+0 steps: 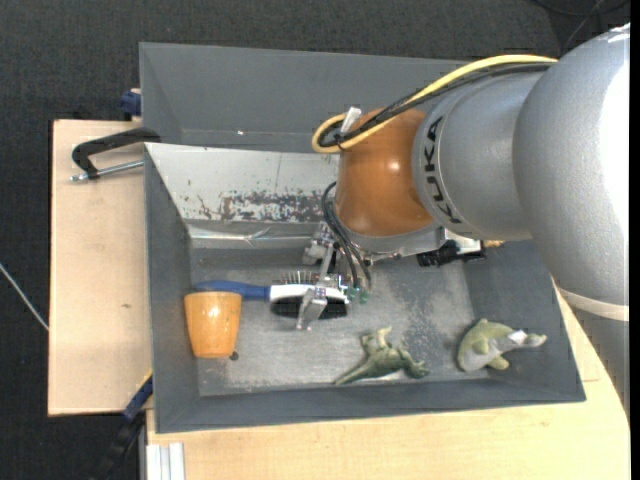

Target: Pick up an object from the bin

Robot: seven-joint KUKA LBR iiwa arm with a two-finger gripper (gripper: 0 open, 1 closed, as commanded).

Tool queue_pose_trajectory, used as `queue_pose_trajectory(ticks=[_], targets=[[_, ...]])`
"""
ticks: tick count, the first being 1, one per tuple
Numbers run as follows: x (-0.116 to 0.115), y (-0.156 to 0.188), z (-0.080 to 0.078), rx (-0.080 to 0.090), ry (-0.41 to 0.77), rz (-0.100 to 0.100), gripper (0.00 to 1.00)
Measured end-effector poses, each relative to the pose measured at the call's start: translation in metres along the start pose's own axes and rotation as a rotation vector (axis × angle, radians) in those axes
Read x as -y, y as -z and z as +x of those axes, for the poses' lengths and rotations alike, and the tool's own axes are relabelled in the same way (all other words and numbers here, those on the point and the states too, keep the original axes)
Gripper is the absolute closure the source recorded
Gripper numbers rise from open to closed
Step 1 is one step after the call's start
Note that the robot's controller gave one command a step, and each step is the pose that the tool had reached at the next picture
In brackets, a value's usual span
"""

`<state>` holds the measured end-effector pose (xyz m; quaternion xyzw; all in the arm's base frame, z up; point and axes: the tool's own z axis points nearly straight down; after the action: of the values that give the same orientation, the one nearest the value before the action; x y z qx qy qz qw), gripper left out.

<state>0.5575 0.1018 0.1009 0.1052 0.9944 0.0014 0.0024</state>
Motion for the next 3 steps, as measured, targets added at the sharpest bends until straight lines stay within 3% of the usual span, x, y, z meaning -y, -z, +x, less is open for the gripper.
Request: queue_pose_trajectory(ticks=[1, 2, 3], targets=[[0.0025, -0.0283, -0.0027, -0.003, -0.042, 0.0, 0.0], [0.0013, -0.0263, -0.0033, -0.003, -0.041, 0.001, 0.0], [0.0, -0.0239, -0.0061, 0.006, -0.042, -0.004, 1.0]])
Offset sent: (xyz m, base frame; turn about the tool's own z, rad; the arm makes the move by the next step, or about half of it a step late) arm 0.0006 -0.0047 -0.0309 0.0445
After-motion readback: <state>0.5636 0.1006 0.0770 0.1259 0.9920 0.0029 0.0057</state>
